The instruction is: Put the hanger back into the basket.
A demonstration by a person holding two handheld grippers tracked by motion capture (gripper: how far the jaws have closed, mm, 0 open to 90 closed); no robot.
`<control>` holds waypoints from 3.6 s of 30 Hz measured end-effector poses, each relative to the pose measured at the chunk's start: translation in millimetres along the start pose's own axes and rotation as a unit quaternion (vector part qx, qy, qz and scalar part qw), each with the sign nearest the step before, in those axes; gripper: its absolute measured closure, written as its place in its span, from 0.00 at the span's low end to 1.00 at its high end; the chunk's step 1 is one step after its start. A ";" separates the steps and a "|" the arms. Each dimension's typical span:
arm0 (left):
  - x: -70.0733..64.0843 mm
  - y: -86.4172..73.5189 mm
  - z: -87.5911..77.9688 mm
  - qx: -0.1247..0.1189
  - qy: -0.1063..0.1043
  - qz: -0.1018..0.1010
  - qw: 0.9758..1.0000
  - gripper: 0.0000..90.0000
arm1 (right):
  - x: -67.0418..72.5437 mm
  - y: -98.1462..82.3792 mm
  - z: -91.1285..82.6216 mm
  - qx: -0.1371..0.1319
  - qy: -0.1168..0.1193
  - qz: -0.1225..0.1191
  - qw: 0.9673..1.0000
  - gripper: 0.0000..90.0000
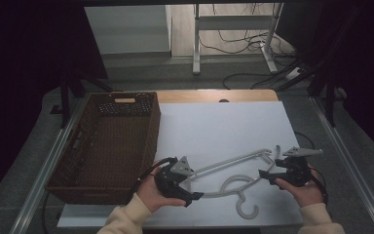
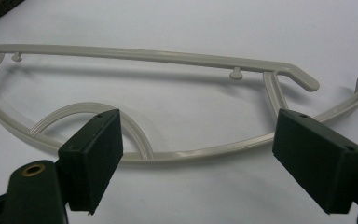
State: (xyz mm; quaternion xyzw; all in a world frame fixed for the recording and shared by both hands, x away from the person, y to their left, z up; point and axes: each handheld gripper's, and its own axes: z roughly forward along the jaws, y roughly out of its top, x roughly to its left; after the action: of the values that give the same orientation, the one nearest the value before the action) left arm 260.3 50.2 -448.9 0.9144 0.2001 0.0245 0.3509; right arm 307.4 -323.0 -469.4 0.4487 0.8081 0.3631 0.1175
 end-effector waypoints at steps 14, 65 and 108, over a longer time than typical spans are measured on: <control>5.3 6.0 31.4 0.024 -0.022 0.000 0.999 0.25 | -1.2 -0.3 0.3 0.002 0.000 -0.001 1.000 0.18; -4.9 18.3 100.1 0.106 -0.017 0.071 0.992 0.84 | -1.7 -0.9 2.8 0.010 -0.003 0.000 1.000 0.19; 20.2 30.5 18.8 -0.068 0.019 -0.013 0.997 0.91 | -29.8 -8.9 -31.8 -0.085 -0.046 0.071 0.993 0.22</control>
State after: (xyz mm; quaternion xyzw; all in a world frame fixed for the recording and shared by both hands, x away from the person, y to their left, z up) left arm 293.0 25.5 -445.1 0.8853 0.2167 0.0510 0.4082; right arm 302.3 -365.4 -457.1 0.5089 0.7343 0.4173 0.1662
